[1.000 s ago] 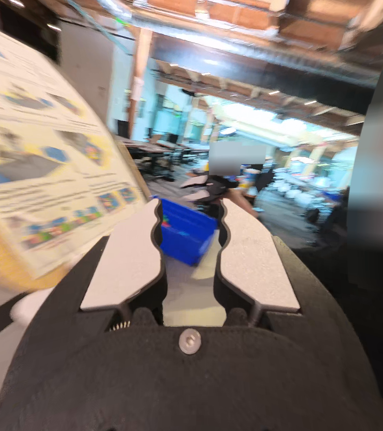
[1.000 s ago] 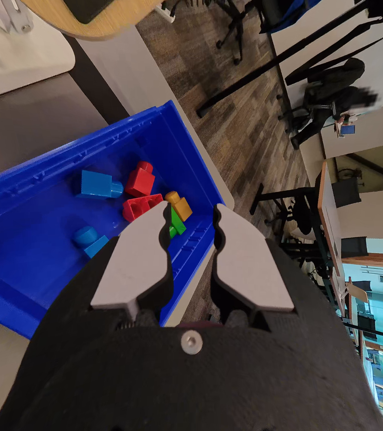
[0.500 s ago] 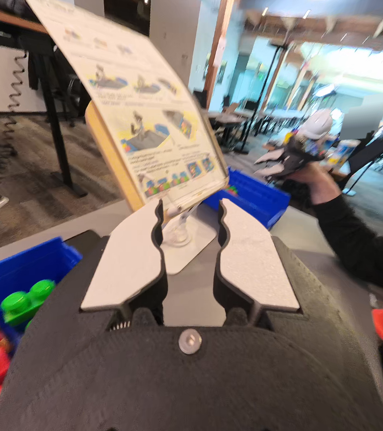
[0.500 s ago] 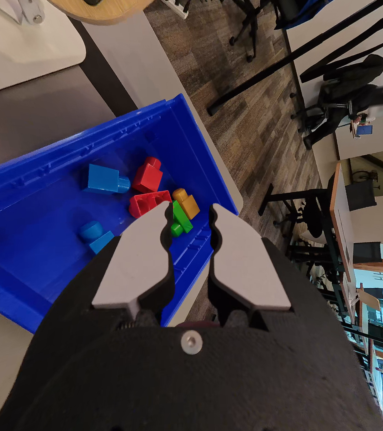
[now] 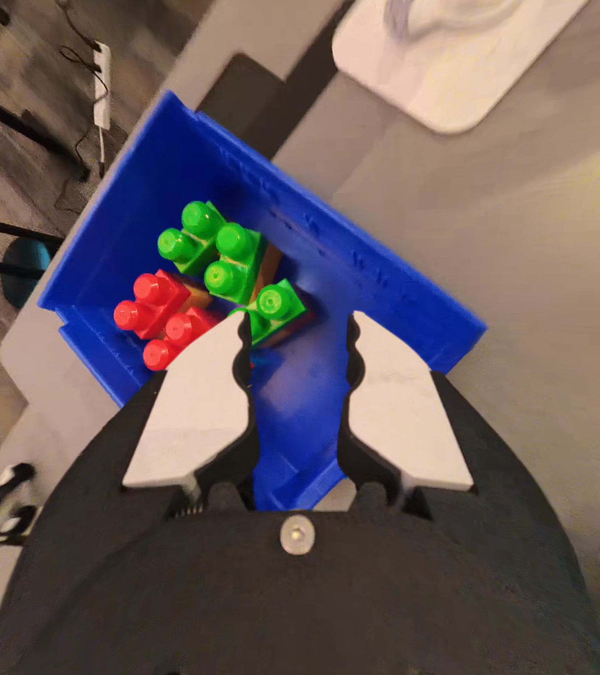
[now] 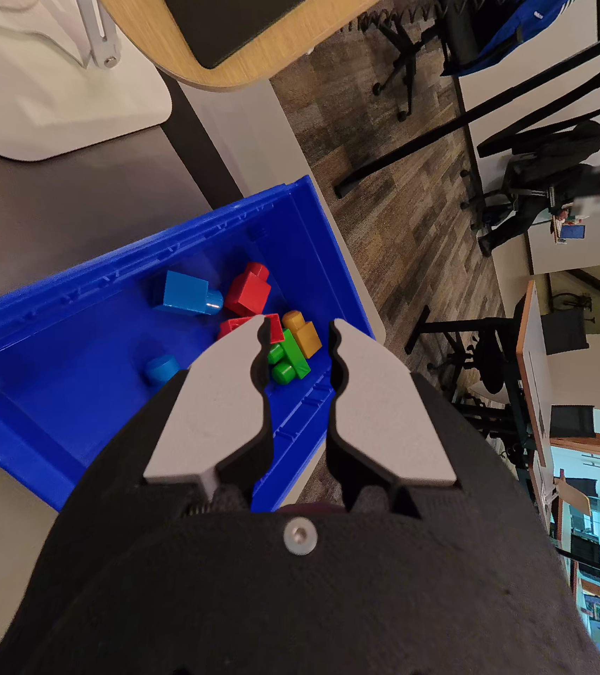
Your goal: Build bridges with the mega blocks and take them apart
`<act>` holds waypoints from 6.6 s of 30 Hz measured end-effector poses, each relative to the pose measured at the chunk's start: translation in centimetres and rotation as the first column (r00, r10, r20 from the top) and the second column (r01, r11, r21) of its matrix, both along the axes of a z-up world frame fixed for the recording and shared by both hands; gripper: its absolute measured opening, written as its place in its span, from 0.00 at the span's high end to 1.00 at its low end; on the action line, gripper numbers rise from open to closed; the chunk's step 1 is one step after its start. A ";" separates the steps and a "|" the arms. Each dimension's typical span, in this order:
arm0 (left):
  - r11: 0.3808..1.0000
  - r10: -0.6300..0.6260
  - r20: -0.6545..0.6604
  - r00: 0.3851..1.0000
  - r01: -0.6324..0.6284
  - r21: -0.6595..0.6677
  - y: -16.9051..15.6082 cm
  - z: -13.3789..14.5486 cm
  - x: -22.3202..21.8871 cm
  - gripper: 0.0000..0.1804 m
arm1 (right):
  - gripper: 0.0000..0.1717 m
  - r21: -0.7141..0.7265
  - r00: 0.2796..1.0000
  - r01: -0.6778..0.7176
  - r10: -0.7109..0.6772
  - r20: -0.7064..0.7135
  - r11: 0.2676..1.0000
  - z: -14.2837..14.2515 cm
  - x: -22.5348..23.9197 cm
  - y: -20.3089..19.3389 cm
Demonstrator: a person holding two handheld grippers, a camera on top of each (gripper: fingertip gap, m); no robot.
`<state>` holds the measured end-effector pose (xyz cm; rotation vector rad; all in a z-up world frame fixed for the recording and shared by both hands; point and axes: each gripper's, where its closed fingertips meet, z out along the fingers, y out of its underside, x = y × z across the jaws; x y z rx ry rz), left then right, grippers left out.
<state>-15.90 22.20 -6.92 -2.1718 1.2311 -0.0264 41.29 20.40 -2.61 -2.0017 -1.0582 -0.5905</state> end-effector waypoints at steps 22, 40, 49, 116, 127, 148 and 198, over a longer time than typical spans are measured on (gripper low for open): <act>0.960 -0.186 -0.364 0.913 0.091 -0.263 2.8 -9.9 -2.4 0.72 | 0.82 -0.033 0.999 -0.024 0.025 0.035 0.999 -1.3 -1.4 0.5; 0.957 -0.182 -0.336 0.924 0.089 -0.275 2.1 -9.3 -3.7 0.78 | 0.82 0.019 0.998 -0.053 0.052 0.036 0.998 0.0 -2.4 0.1; 0.940 -0.341 0.378 0.861 0.311 0.139 -1.5 7.0 5.4 0.79 | 0.86 0.278 0.927 -0.366 0.376 0.018 0.888 6.3 -11.2 -3.4; 0.753 -0.450 0.869 0.205 0.611 0.246 -13.7 17.3 21.9 0.80 | 0.95 0.237 0.886 -0.452 0.464 0.004 0.860 6.7 -7.7 -3.6; 0.727 -0.396 0.887 0.237 0.671 0.146 -13.9 15.1 23.7 0.80 | 0.61 -0.176 0.997 -0.072 0.069 -0.022 0.982 -2.5 1.9 -0.5; 0.543 -0.203 0.959 0.197 0.838 -0.057 -17.4 9.8 31.1 0.80 | 0.83 0.427 0.574 -0.749 0.818 0.035 0.507 8.6 -27.6 -11.6; 0.983 0.184 0.024 0.983 -0.184 0.008 3.5 -0.1 -4.8 0.70 | 0.72 -0.217 0.998 0.059 -0.051 0.044 0.974 -4.7 2.4 1.3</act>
